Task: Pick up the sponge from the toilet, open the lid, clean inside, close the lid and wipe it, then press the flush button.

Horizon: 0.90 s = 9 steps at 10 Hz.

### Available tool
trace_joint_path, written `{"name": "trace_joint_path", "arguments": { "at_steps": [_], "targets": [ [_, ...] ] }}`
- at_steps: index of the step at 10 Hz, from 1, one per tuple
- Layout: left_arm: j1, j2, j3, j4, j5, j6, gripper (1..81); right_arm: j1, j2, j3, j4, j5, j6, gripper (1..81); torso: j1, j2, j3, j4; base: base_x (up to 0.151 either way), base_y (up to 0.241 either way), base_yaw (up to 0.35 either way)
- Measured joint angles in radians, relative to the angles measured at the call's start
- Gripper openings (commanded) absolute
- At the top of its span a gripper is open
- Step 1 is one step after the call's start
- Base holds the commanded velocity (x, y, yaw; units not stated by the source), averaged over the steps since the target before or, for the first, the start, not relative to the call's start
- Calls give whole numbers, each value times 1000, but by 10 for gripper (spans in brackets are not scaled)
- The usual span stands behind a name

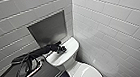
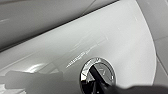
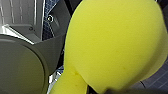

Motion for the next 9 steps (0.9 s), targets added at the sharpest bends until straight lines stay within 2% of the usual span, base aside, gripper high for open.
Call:
{"name": "trace_joint_path", "arguments": {
  "at_steps": [2, 3, 4, 6, 9],
  "targets": [
    [-2, -38, 80, 23, -9, -12, 10, 0, 1, 0, 0, 0, 0, 10, 1, 0, 0, 0, 0, 0, 0],
    [-12, -71, 151, 26, 10, -23, 10, 0, 4, 0, 0, 0, 0, 10, 1, 0, 0, 0, 0, 0, 0],
    [-18, -93, 241, 23, 66, -38, 10, 1, 5, 0, 0, 0, 0, 10, 1, 0, 0, 0, 0, 0, 0],
    [-38, -135, 419, 17, 82, -75, 10, 0, 6, 0, 0, 0, -1, 10, 1, 1, -1, 0, 0, 0, 0],
    [-89, -270, 650, 18, 85, -125, 10, 3, 13, -1, 0, 0, -1, 10, 1, 1, -1, 0, 0, 0, 0]
  ]
}}
